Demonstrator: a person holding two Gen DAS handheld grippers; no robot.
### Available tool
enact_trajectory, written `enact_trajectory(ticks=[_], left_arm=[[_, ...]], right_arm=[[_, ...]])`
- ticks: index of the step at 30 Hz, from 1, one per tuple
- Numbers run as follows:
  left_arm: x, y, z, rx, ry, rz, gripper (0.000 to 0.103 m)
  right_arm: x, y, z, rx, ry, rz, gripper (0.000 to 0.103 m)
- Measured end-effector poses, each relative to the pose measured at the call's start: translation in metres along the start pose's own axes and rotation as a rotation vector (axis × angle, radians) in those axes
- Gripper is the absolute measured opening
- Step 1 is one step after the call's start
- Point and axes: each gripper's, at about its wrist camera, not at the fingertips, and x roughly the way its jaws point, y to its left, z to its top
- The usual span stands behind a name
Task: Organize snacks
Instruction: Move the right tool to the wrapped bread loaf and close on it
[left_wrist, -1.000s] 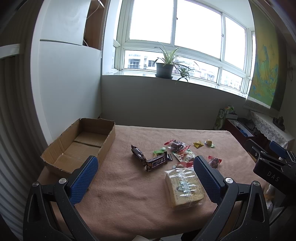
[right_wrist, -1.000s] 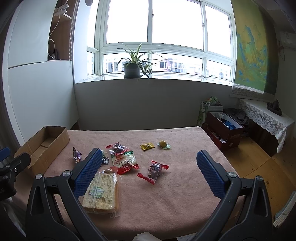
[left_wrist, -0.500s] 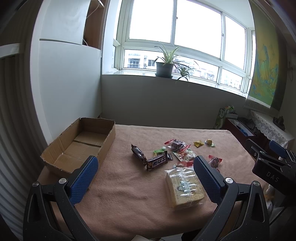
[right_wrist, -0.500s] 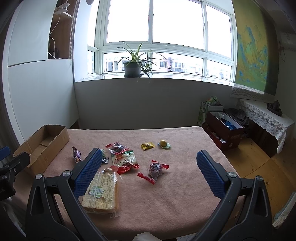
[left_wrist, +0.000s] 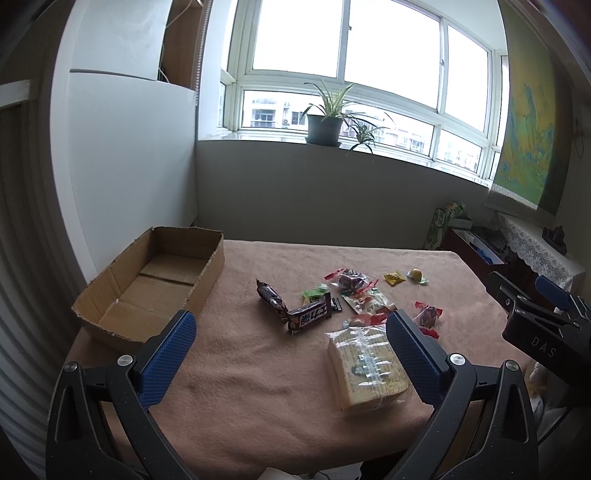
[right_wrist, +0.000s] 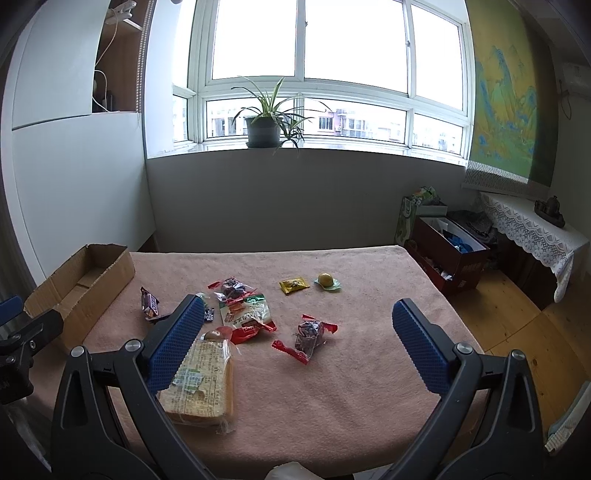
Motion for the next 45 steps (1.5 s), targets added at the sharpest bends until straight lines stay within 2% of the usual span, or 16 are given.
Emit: enact_trajectory(ticks=[5, 9, 13, 17, 22, 24, 28, 33, 35, 38, 40, 45], left_arm=[[0.016, 0.009, -0.007, -0.044, 0.062, -0.036, 0.102], [0.031, 0.017, -0.016, -0.088, 0.117, -0.065, 0.102], [0.042, 0.022, -0.025, -0.122, 0.167, -0.098, 0.102], [0.054, 0.023, -0.034, -0.159, 0.225, -0.155, 0.101], [0.068, 0.023, -0.046, -0.194, 0.285, -0.212, 0.098], [0.072, 0.022, -0.049, -0.197, 0.304, -0.235, 0.094], [0.081, 0.018, -0.057, -0.201, 0.346, -0.285, 0.080], [0.094, 0.011, -0.065, -0.233, 0.406, -0.379, 0.075], [0.097, 0.010, -0.068, -0.242, 0.429, -0.410, 0.068], [0.103, 0.008, -0.072, -0.250, 0.453, -0.435, 0.067], [0.106, 0.009, -0.073, -0.256, 0.464, -0.445, 0.067], [0.114, 0.009, -0.074, -0.266, 0.482, -0.479, 0.060]], right_arm=[[0.019, -0.006, -0.009, 0.011, 0.060, 0.028, 0.103], [0.039, -0.010, -0.021, 0.025, 0.142, 0.077, 0.103], [0.054, -0.011, -0.034, 0.036, 0.217, 0.168, 0.103], [0.073, -0.013, -0.046, 0.111, 0.317, 0.300, 0.103], [0.090, -0.013, -0.058, 0.170, 0.399, 0.381, 0.103], [0.096, -0.011, -0.061, 0.188, 0.430, 0.417, 0.095], [0.107, -0.006, -0.067, 0.224, 0.494, 0.495, 0.087], [0.120, 0.005, -0.075, 0.260, 0.562, 0.587, 0.069], [0.126, 0.008, -0.079, 0.279, 0.588, 0.612, 0.067], [0.133, 0.010, -0.083, 0.306, 0.617, 0.634, 0.065], [0.137, 0.013, -0.086, 0.314, 0.635, 0.647, 0.060], [0.142, 0.016, -0.088, 0.312, 0.646, 0.658, 0.057]])
